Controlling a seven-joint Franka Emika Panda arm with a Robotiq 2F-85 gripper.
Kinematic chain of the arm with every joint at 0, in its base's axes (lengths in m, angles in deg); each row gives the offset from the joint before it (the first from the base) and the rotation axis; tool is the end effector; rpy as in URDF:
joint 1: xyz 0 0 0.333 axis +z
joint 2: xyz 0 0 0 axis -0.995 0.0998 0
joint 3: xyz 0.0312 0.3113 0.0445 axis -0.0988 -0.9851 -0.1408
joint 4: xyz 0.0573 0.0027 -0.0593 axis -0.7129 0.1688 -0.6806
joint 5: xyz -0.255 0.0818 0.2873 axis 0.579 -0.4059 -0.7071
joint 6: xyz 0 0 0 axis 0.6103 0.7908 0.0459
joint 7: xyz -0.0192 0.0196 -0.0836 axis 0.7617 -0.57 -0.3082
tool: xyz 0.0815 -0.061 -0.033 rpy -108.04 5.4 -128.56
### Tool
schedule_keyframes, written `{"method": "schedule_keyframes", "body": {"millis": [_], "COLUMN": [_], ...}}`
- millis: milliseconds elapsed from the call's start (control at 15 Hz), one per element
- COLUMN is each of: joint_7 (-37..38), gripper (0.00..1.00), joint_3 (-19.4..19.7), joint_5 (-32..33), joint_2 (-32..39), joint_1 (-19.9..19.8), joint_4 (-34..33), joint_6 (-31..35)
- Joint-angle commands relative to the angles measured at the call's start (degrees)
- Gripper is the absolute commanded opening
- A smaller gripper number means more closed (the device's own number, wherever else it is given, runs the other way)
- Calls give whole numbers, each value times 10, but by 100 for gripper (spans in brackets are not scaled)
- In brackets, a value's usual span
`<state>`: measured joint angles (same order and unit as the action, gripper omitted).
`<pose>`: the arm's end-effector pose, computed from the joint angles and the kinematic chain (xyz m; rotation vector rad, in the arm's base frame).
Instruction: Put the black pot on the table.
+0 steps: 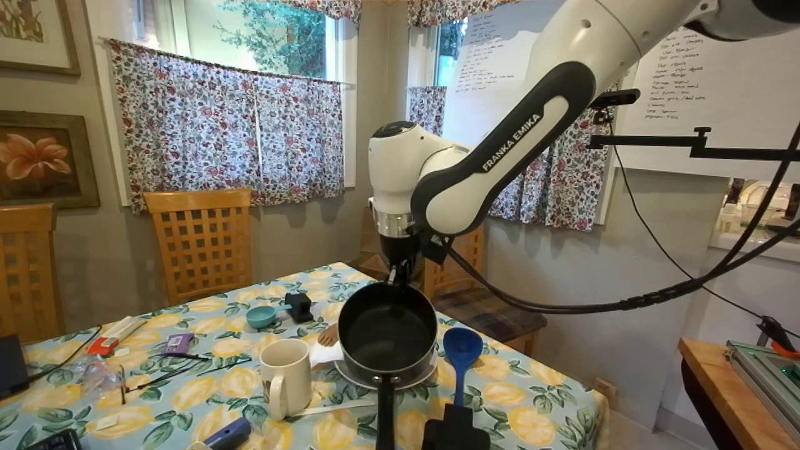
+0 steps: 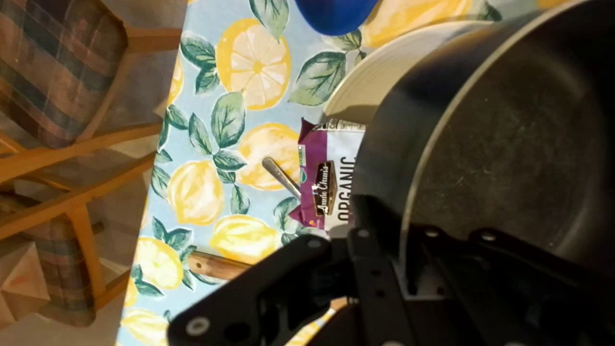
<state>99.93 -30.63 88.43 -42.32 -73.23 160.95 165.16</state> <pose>0.6805 -0.0067 0.2057 2.7922 0.0402 0.0860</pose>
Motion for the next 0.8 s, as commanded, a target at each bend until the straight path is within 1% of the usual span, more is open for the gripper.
{"method": "schedule_keyframes", "body": {"millis": [0,200,333,467,733], "joint_7": [-71,-74,-78,-87,-111], "gripper": [2,2,2,2,2], "joint_3": [-43,-67,-90,-112,-139], "joint_5": [-1,-34,-79,-140,-256], "joint_2": [-98,-123,-134,-136,-123], "joint_1": [-28,-51,-77,-105,-161], "joint_4": [70,81,89,91,87], "joint_6": [-1,3,10,15,15]}}
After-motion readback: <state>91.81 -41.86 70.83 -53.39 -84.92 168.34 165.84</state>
